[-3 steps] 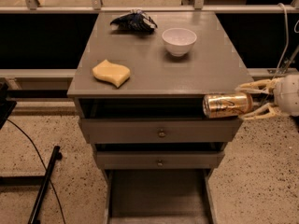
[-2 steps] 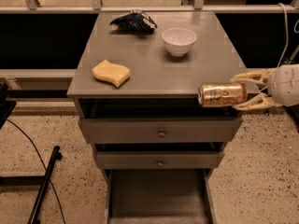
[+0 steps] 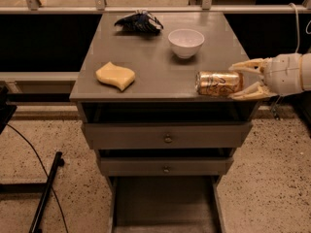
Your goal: Pick orange can from bottom drawer and place on counter
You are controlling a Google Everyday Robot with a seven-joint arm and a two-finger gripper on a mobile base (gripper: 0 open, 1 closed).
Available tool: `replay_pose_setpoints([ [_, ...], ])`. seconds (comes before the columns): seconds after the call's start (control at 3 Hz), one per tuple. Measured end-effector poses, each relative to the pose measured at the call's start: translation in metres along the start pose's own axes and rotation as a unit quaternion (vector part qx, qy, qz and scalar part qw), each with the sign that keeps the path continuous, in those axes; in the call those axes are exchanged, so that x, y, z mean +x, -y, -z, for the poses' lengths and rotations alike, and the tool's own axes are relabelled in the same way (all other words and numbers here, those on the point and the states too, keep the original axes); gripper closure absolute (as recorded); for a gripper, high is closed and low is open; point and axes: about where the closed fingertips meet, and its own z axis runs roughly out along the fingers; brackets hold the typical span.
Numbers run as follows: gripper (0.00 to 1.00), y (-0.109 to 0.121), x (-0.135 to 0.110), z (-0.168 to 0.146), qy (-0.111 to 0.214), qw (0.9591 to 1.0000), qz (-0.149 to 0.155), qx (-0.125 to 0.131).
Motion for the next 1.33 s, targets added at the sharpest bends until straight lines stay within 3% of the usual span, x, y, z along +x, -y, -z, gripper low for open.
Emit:
replay_pose_setpoints([
  [0.67,1.00,0.020,-0.002,-0.032,0.010,0.9995,-0.025,0.014],
  [1.0,0.83,0.025,0.002,-0.042,0.009,0.9989,-0.041,0.021],
  [1.33,0.59,0.028,0.008,-0.044,-0.002,0.9975,-0.065,0.028],
])
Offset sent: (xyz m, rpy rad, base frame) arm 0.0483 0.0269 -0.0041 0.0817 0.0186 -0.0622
